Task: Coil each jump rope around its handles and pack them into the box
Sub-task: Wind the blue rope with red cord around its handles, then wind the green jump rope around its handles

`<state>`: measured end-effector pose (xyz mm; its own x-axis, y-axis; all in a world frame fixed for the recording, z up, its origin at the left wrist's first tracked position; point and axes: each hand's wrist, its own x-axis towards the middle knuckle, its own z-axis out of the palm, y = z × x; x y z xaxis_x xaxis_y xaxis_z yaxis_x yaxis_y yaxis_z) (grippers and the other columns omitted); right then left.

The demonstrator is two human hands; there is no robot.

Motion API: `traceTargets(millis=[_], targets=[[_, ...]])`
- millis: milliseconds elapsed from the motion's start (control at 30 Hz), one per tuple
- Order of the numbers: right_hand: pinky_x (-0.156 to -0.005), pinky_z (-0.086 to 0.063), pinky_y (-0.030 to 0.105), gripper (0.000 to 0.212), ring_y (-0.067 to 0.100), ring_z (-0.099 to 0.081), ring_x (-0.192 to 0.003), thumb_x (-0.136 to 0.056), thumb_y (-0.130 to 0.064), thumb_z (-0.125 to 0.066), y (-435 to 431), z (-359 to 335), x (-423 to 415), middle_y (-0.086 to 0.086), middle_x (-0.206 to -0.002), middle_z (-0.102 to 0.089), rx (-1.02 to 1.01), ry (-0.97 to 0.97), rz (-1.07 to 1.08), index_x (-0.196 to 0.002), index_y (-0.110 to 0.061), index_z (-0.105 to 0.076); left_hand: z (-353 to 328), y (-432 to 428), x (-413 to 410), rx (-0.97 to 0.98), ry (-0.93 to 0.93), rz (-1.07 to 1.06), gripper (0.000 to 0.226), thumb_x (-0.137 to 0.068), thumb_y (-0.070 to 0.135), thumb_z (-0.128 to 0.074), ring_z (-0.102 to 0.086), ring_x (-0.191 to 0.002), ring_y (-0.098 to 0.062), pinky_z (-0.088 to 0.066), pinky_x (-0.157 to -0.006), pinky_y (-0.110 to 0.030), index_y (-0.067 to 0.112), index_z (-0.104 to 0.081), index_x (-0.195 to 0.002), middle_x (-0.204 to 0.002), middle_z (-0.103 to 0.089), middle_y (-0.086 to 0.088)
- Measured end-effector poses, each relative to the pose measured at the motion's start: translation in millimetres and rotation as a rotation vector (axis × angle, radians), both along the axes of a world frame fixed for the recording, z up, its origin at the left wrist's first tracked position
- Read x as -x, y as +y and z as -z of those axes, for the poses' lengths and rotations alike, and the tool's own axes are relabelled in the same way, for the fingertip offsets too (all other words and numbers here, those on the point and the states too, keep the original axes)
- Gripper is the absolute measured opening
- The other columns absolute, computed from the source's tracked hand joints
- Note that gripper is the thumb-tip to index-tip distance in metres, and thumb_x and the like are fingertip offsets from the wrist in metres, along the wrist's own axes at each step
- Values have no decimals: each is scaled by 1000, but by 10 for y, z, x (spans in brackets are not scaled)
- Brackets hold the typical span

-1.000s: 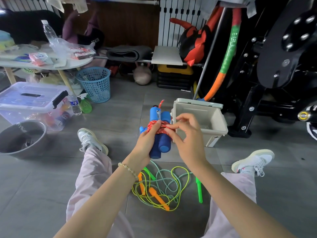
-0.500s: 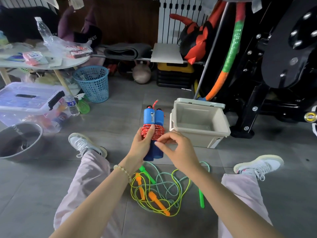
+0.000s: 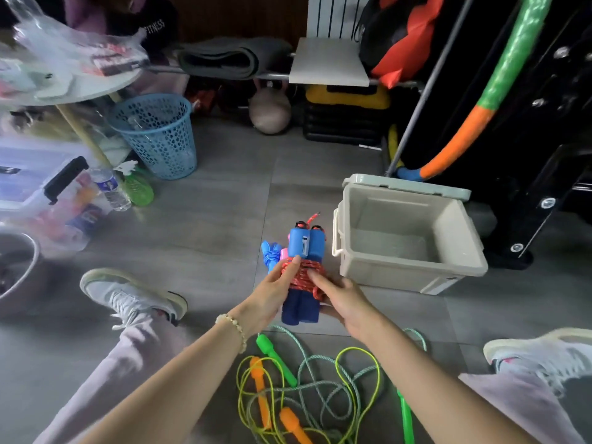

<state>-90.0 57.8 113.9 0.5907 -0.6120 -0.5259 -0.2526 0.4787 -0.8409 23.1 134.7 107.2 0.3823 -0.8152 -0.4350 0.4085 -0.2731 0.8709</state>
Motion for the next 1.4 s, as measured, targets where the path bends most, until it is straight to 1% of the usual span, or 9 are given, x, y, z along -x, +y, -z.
traceTargets(millis=[200,367,467,567,667,867,1033,1167,1400], targets=[[-62,-57,30,27,15,-63,-71,-84,-21,-69,-513,1119,-43,4,-85,-67,47,223,108,-107,-8,-63,1051,-210,-472,-304,-417,31,38,-97,29,-49,-49,-69,-1,-37,-49,-7,13,-48,-132,-103,-55,5],[-76,-57,41,28,23,-64,-81,-82,-24,-71,-854,1922,-194,10,-94,-68,23,332,124,-105,-9,-63,1836,-322,-727,-427,-770,351,57,-95,35,-52,-43,-128,-21,-33,-103,-26,17,-31,-145,-145,-40,-6],[-69,-55,33,26,20,-61,-78,-82,-22,-71,-1002,2283,-433,9,-92,-65,13,333,157,-102,-8,-61,2164,-462,-805,-400,-927,420,65,-95,38,-51,-27,-141,-21,-22,-112,-28,19,-21,-150,-156,-23,-2],[-67,-53,24,34,18,-61,-78,-80,-27,-73,-1146,2618,-628,9,-98,-65,36,316,237,-104,-5,-60,2449,-580,-852,-358,-941,416,74,-90,52,-48,-25,-143,-21,-27,-113,-35,23,-18,-151,-159,-17,3],[-86,-51,38,30,22,-62,-89,-76,-38,-74,-1280,2881,-653,8,-101,-68,122,361,223,-93,-16,-63,2656,-609,-870,-310,-963,396,71,-94,41,-52,-26,-142,-21,-33,-110,-40,25,-14,-151,-158,-17,5],[-81,-55,47,22,27,-66,-85,-77,-43,-72,-1436,3123,-515,8,-87,-71,127,420,185,-70,-25,-62,2794,-563,-877,-222,-958,368,73,-93,29,-57,-34,-137,-22,-36,-102,-33,24,-13,-151,-155,-27,1],[-65,-41,9,18,12,-48,-82,-92,-27,-58,-1373,2849,-417,-3,-81,-57,144,370,162,-99,-11,-58,2749,-375,-810,-368,-854,333,61,-90,35,-60,-52,-107,-21,-43,-92,-32,19,-33,-142,-134,-47,-5],[-91,-45,31,35,10,-53,-96,-92,-31,-57,-1062,2751,-229,-3,-106,-57,196,345,242,-120,-10,-58,2724,-61,-777,-710,-902,347,51,-80,56,-63,-58,-102,-28,-46,-81,-34,15,-51,-106,-109,-55,-4],[-62,-40,3,21,4,-57,-75,-88,-25,-64,-187,2948,-23,0,-90,-63,145,406,-145,-101,-8,-64,2744,271,-562,-764,-799,420,30,-81,44,-70,-54,-77,-22,-33,-62,-25,19,-61,-93,-75,-54,2]])
